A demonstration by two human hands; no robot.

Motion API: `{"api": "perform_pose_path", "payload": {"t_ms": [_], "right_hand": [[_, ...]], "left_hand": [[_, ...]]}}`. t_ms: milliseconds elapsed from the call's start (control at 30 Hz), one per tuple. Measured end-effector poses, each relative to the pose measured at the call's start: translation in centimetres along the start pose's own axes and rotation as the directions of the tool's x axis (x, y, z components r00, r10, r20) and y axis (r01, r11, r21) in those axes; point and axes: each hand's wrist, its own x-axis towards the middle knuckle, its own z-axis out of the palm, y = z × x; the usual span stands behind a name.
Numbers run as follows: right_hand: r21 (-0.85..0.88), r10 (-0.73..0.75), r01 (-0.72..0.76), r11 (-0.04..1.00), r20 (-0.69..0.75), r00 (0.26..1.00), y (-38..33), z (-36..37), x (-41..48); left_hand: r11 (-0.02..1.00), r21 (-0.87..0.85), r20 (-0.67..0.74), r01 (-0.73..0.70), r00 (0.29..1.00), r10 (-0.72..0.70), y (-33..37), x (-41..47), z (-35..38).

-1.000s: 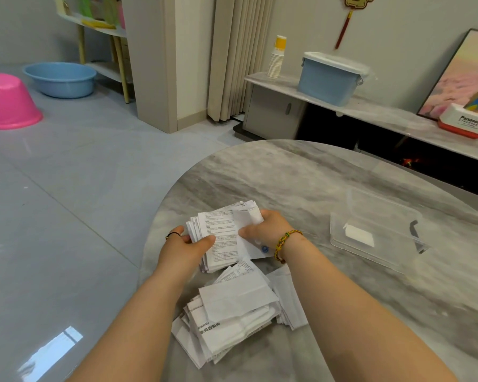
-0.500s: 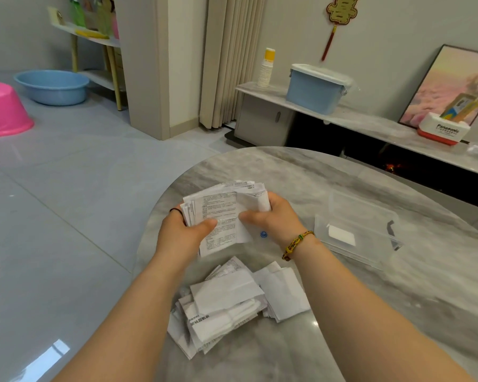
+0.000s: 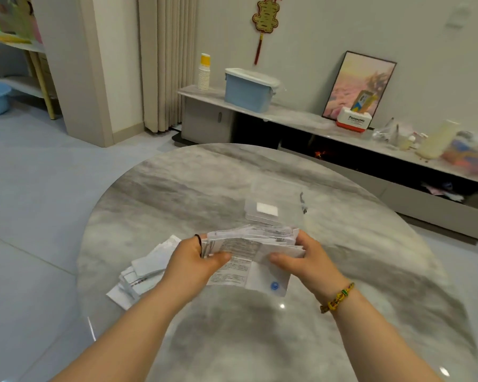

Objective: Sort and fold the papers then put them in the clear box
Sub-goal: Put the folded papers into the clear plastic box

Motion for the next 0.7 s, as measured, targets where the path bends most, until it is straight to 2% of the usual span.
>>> {"api": "perform_pose_path", "payload": {"t_ms": [100,267,467,633,700], "right_hand": [[-0.074,0.012,-0.016,0.997,-0.062,0.998,1.7,-1.5,-2.2],[-0.087,0.051,-0.066,0.994,-0.163,0.985,4.6,-2.0,-4.5],[-0.036,0.075,-0.083,0.996,-0.191,0.979,6.1,-1.3,-4.0],[-0.042,0.031,-0.049,0.998,-0.37,0.929,6.8,-1.3,-3.2],[-0.047,0.051,-0.075,0.996,-0.386,0.921,6.9,-1.3,-2.9]], "left_hand": [[0.999,0.043,0.043,-0.005,0.999,0.004,-1.0,-0.9,2.1],[0.991,0.13,0.138,0.014,0.99,-0.032,-3.4,-1.3,3.9],[0.975,0.22,0.107,0.015,0.993,-0.039,-4.8,-1.2,4.3],[0.956,0.293,0.143,-0.013,0.989,-0.031,-5.6,-0.8,4.0],[0.951,0.307,0.162,-0.023,0.986,-0.029,-5.8,-0.8,3.9]]}}
